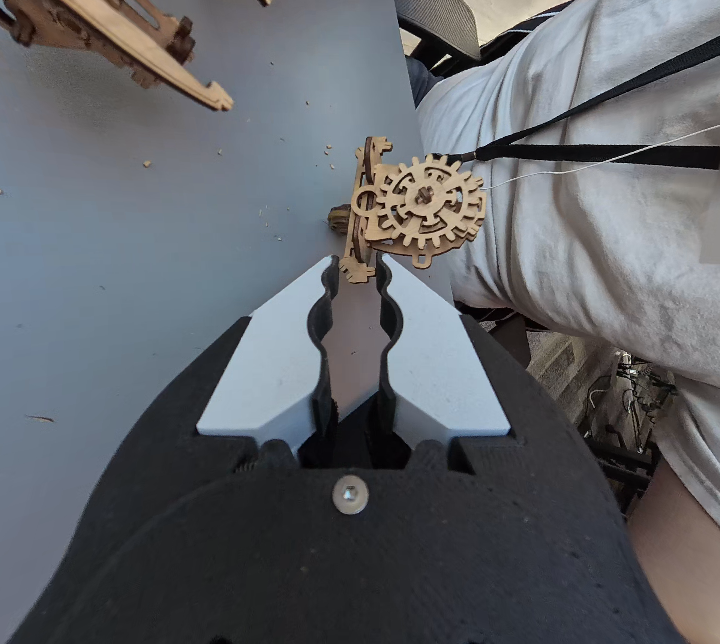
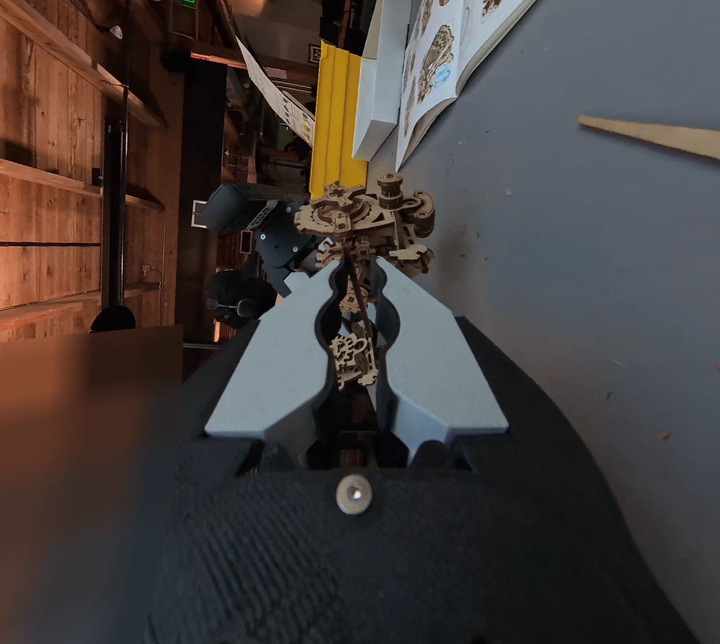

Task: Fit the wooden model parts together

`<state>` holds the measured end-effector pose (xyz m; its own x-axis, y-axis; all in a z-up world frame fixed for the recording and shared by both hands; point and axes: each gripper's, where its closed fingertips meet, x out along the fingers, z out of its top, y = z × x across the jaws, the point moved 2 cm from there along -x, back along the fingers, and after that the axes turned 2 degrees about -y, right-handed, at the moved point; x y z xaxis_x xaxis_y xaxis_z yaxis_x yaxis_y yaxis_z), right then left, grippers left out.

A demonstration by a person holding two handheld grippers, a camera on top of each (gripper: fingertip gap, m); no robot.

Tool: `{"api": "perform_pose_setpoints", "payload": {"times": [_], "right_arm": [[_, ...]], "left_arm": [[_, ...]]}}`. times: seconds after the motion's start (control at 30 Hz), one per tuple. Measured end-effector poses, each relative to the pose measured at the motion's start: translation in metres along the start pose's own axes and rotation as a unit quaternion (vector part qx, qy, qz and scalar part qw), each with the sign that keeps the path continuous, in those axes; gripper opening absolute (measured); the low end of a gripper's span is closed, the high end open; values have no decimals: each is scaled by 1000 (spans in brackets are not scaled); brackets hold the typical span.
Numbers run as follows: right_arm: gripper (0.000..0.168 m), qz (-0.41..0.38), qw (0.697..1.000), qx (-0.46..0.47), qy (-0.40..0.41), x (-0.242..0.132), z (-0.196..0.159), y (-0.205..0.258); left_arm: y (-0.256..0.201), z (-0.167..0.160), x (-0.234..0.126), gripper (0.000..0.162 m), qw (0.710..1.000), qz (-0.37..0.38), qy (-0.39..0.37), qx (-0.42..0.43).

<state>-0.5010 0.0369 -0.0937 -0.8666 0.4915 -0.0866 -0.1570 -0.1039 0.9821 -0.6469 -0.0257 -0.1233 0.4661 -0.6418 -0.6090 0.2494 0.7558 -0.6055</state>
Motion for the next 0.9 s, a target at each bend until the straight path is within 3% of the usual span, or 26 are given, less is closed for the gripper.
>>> {"api": "perform_pose_setpoints", "payload": {"times": [0.2, 0.4, 0.9], "right_arm": [[10, -45, 998, 26, 20, 6, -4, -11], [10, -32, 993, 100, 57, 11, -10, -15], [12, -30, 987, 153, 30, 6, 7, -21]], "left_arm": [[-3, 1, 1, 17, 1000, -5, -15, 0], [-4, 3, 2, 17, 999, -11, -29, 16], [-6, 11, 9, 17, 998, -15, -57, 37]]}}
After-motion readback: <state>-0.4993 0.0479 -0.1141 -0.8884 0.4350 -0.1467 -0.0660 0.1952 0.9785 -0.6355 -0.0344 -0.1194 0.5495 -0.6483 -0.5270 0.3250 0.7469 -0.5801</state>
